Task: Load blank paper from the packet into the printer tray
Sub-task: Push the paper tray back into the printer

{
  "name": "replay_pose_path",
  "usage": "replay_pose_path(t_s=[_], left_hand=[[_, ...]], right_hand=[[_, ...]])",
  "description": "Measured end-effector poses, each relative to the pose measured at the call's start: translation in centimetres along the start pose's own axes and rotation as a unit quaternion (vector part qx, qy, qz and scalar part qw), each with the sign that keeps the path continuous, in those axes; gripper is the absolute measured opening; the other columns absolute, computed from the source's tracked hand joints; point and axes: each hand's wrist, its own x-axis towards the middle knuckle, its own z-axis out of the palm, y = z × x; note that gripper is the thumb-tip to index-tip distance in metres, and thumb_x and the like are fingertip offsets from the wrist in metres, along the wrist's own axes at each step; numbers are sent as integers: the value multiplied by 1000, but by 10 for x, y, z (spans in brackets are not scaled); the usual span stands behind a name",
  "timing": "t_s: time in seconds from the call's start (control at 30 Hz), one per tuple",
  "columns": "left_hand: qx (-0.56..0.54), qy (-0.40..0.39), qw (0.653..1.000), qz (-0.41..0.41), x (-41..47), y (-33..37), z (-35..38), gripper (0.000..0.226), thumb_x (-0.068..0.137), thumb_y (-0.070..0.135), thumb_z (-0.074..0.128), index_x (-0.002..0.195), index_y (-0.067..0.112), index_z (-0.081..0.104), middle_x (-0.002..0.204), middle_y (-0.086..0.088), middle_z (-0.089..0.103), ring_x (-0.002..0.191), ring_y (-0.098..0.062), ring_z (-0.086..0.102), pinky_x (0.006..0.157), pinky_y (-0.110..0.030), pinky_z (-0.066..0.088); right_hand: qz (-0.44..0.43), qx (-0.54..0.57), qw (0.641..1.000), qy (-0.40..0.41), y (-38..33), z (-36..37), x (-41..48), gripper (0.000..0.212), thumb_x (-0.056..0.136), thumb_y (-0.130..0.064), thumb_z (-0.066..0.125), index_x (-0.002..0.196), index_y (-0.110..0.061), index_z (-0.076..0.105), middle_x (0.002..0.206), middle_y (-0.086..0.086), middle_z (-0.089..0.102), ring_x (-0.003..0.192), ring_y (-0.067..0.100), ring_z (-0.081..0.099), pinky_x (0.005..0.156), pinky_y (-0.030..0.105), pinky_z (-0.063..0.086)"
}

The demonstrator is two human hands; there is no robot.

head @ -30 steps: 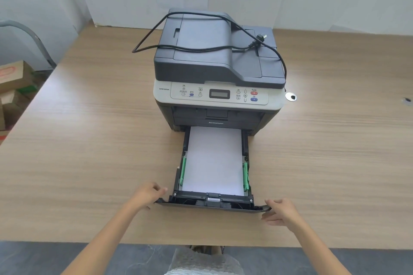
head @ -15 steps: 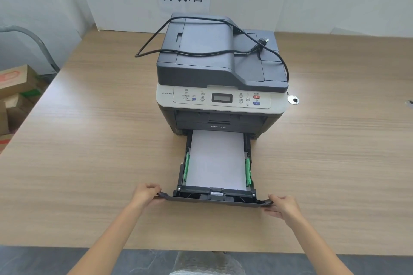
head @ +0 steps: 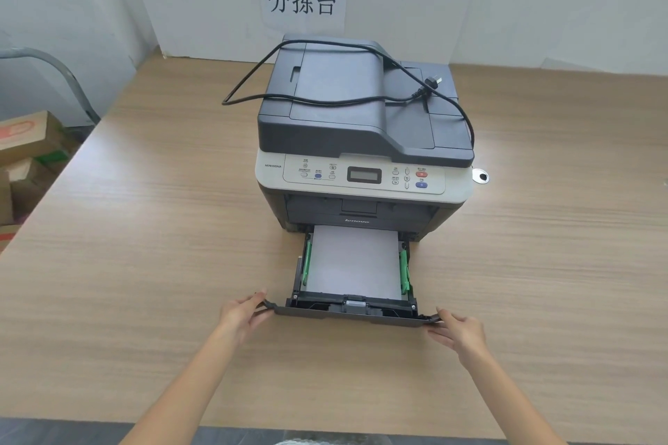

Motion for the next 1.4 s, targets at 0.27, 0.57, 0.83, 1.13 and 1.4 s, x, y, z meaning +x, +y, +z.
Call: replay_pose_path(t_s=[0.27,0.57,0.83,1.13,1.4], left_hand=[[-54,-15,998,1,15,23,15,48,86,6,63,126,-15,46,136,-26,49,112,-36,57,94,-41,49],[-41,-33,999,15,35,46,33,40,86,10,64,116,-14,53,123,-25,57,84,-32,64,95,-39,48],[62,-82,990,94,34,53,41,26,85,-4,62,111,-1,61,118,-14,60,104,-25,60,100,-34,43],[174,-79,962,195,49,70,56,23,81,-6,66,97,11,67,115,-8,65,85,-12,65,77,-21,53],[227,-34,947,225,57,73,62,45,77,-8,69,118,6,57,112,-8,60,85,-25,66,75,-28,57]], right_hand=[[-17,36,999,13,-20,16,16,45,91,-7,59,123,20,45,99,35,59,74,36,63,89,45,49],[-32,43,998,37,-41,31,44,44,89,-15,63,119,15,52,94,26,64,74,36,67,93,48,51],[-64,69,995,42,-50,46,60,43,91,-14,60,125,10,48,92,21,65,74,28,66,88,39,50],[-205,-158,965,27,-61,52,65,9,84,-13,68,90,-7,68,92,13,74,90,26,67,78,30,45],[-219,-169,960,50,-72,52,77,59,79,-10,73,133,-9,49,105,5,62,96,23,62,81,29,42]])
